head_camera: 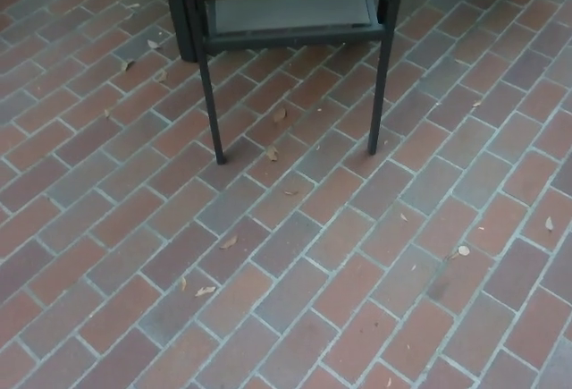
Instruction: A chair is kept outside and the robot walks towards it to grab it and pull it out towards itself
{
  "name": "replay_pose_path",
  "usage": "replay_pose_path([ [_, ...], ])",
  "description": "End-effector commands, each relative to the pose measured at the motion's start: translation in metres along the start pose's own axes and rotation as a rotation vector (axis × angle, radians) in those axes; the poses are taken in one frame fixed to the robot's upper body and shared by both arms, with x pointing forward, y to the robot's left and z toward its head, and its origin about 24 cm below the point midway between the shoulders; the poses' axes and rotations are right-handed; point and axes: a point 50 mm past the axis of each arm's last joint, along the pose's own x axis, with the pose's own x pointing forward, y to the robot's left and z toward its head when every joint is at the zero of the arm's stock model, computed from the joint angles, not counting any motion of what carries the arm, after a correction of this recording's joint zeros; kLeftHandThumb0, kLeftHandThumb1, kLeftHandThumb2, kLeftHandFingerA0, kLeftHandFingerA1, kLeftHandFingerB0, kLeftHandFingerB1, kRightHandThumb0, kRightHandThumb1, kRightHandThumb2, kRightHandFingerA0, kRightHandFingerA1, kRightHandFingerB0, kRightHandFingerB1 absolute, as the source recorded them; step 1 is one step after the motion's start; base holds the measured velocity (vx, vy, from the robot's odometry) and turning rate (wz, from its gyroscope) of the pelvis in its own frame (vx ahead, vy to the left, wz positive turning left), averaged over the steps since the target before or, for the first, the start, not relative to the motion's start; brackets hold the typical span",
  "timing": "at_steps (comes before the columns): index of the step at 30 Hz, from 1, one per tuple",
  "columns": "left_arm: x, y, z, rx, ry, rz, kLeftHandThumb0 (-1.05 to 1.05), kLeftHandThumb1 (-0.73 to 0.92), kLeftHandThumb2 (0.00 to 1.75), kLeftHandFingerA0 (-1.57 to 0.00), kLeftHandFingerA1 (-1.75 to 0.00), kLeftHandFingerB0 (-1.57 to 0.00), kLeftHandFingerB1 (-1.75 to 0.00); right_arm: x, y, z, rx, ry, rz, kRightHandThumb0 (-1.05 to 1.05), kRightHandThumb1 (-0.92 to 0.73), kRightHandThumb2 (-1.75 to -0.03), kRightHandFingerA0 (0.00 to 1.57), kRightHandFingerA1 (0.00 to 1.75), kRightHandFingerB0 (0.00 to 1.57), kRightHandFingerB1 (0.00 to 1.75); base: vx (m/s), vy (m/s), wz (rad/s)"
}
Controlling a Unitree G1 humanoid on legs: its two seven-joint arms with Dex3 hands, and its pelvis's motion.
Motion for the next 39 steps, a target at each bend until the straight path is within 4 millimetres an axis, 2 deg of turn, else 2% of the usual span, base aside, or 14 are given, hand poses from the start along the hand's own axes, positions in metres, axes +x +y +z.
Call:
replay_pose_path([
  [1,-0.005,0.005,0.013,-0.009,-0.135,-0.071,-0.60,0.38,0.77,-0.20,-0.60,-0.11,-0.46,-0.003,-0.008,0.011,0.065,-0.119,0.031,-0.45,-0.48,-0.65,0.08,0.32,0.07,0.25,-0.08,-0.013,0.47],
  [3,-0.004,0.005,0.013,-0.055,-0.137,-0.072,-0.54,0.38,0.75,-0.18,-0.59,-0.11,-0.45,-0.003,-0.008,0.012,0.059,-0.128,0.030,-0.43,-0.53,-0.56,0.09,0.32,0.09,0.26,-0.11,-0.068,-0.10],
  [15,-0.004,0.007,0.012,-0.071,-0.132,-0.079,-0.62,0.36,0.76,-0.17,-0.58,-0.09,-0.44,-0.006,-0.009,0.009,0.038,-0.138,0.036,-0.44,-0.51,-0.74,0.04,0.38,0.01,0.27,0.04,0.086,-0.08],
  [16,-0.004,0.007,0.012,-0.068,-0.131,-0.076,-0.64,0.36,0.77,-0.16,-0.58,-0.08,-0.43,-0.007,-0.009,0.009,0.040,-0.138,0.037,-0.45,-0.51,-0.62,0.07,0.30,0.09,0.22,0.22,0.206,0.01],
  [22,-0.004,0.005,0.014,-0.046,-0.140,-0.075,-0.66,0.37,0.77,-0.15,-0.57,-0.06,-0.42,-0.005,-0.009,0.013,0.002,-0.150,0.055,-0.48,-0.51,-0.59,0.03,0.23,0.06,0.22,0.24,0.126,0.08],
  [23,-0.003,0.006,0.013,-0.040,-0.138,-0.072,-0.67,0.37,0.78,-0.16,-0.57,-0.07,-0.42,-0.004,-0.009,0.013,-0.008,-0.152,0.057,-0.53,-0.35,-0.79,0.00,0.25,0.00,0.28,0.27,0.001,0.17],
  [26,-0.003,0.006,0.014,-0.019,-0.138,-0.065,-0.70,0.38,0.80,-0.16,-0.57,-0.06,-0.42,-0.002,-0.010,0.015,-0.029,-0.151,0.053,-0.58,-0.36,-0.78,0.00,0.20,0.01,0.24,0.30,-0.024,0.12],
  [27,-0.003,0.006,0.016,-0.026,-0.142,-0.070,-0.69,0.37,0.78,-0.12,-0.56,-0.06,-0.42,0.000,-0.011,0.016,-0.041,-0.150,0.064,-0.67,-0.38,-0.75,0.00,0.07,0.00,0.11,0.26,-0.072,0.20],
  [33,-0.003,0.007,0.021,-0.057,-0.153,-0.081,-0.69,0.35,0.77,-0.11,-0.56,-0.08,-0.44,0.002,-0.012,0.023,-0.091,-0.151,0.098,-0.70,-0.40,-0.79,0.00,0.09,0.00,0.11,0.41,-0.177,0.10],
  [34,-0.002,0.006,0.024,-0.037,-0.160,-0.083,-0.69,0.36,0.76,-0.09,-0.56,-0.07,-0.43,0.003,-0.013,0.026,-0.112,-0.156,0.098,-0.66,-0.52,-0.56,0.00,0.16,0.00,0.16,0.39,-0.076,-0.08],
  [35,-0.002,0.005,0.026,-0.022,-0.164,-0.084,-0.69,0.36,0.76,-0.09,-0.56,-0.07,-0.43,0.004,-0.013,0.028,-0.120,-0.159,0.094,-0.66,-0.52,-0.56,0.00,0.16,0.00,0.16,0.37,-0.042,-0.18],
  [36,-0.001,0.005,0.028,-0.014,-0.168,-0.087,-0.67,0.36,0.76,-0.10,-0.55,-0.06,-0.41,0.005,-0.013,0.029,-0.122,-0.163,0.093,-0.68,-0.40,-0.81,0.00,0.13,0.00,0.16,0.37,-0.018,-0.18],
  [37,-0.001,0.005,0.029,-0.010,-0.171,-0.088,-0.67,0.36,0.76,-0.10,-0.55,-0.06,-0.41,0.005,-0.012,0.029,-0.122,-0.165,0.092,-0.68,-0.40,-0.81,0.00,0.13,0.00,0.16,0.35,0.002,-0.19],
  [39,0.000,0.005,0.032,-0.014,-0.175,-0.095,-0.38,0.16,0.83,-0.01,-0.52,0.00,-0.51,0.005,-0.012,0.029,-0.126,-0.165,0.090,-0.69,-0.40,-0.80,0.00,0.11,0.00,0.15,0.36,0.027,-0.24],
])
